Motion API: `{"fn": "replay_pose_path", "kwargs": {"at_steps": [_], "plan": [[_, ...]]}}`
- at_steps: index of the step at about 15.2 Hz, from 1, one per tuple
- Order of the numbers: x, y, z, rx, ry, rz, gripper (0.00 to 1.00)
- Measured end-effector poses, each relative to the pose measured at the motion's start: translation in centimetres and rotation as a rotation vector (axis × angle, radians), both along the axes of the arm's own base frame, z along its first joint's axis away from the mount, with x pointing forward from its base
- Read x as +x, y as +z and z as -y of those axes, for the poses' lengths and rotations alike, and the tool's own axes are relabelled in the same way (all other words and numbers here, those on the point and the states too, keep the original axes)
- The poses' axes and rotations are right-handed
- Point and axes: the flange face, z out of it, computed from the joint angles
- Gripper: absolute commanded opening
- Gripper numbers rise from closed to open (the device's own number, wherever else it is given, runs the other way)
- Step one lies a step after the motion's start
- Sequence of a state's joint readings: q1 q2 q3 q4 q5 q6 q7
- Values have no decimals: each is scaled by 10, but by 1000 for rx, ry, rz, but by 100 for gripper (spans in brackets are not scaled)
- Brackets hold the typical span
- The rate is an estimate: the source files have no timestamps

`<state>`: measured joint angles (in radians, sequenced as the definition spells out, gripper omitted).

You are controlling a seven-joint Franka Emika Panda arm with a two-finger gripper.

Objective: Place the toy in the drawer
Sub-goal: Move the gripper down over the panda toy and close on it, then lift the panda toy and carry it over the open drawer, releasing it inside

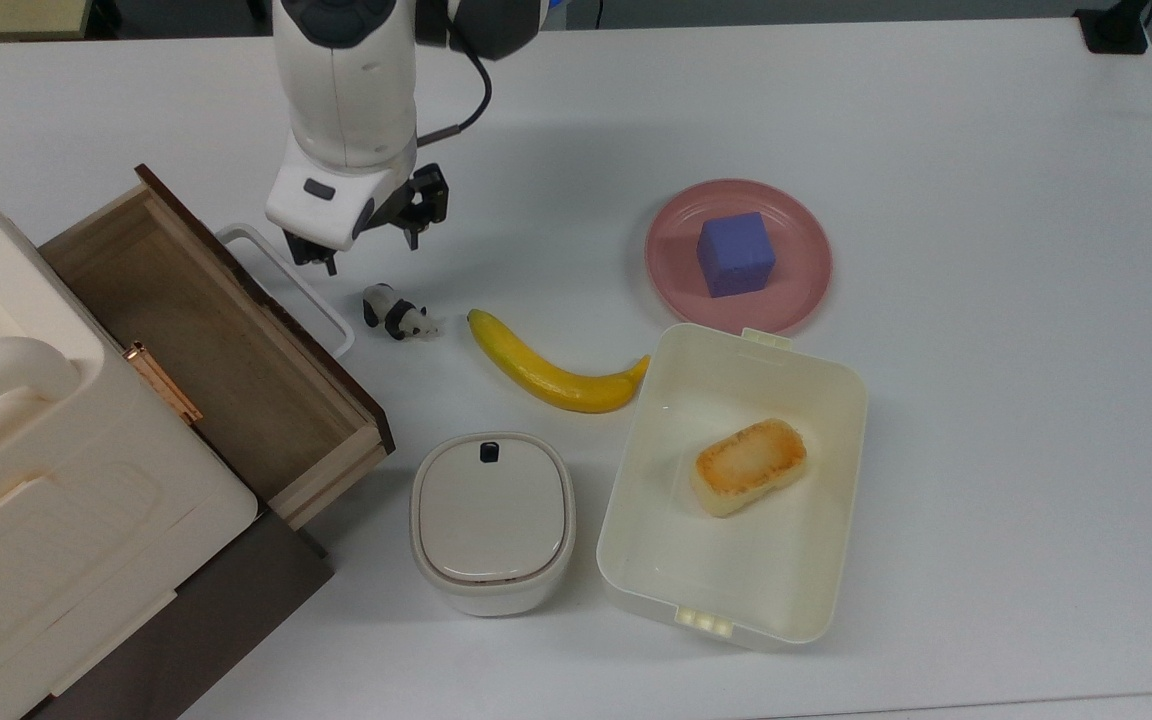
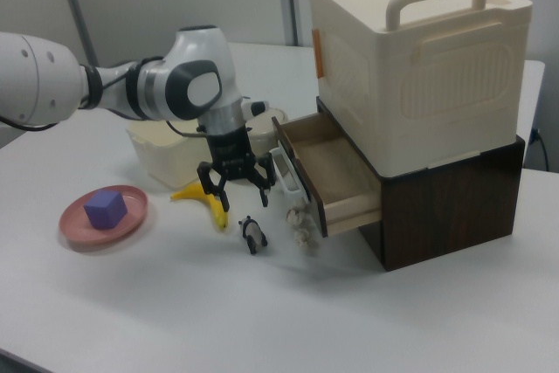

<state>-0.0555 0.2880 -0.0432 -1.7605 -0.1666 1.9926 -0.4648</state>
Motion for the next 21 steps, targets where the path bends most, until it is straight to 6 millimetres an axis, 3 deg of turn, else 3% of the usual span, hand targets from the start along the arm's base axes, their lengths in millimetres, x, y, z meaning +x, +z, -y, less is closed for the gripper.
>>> {"fn": "replay_pose_path", "kwargs": {"at_steps": [3,7,11,13,17,21], "plan": [[0,-24,0,-18,27,13,77],[0,-41,-2,-30,43,-12,71],[2,-63,-6,-43,64,-40,61],[4,-68,-6,-45,70,-31,59],[4,-71,-7,-46,72,-32,45],[5,-72,-18,-47,90,-33,38]]}}
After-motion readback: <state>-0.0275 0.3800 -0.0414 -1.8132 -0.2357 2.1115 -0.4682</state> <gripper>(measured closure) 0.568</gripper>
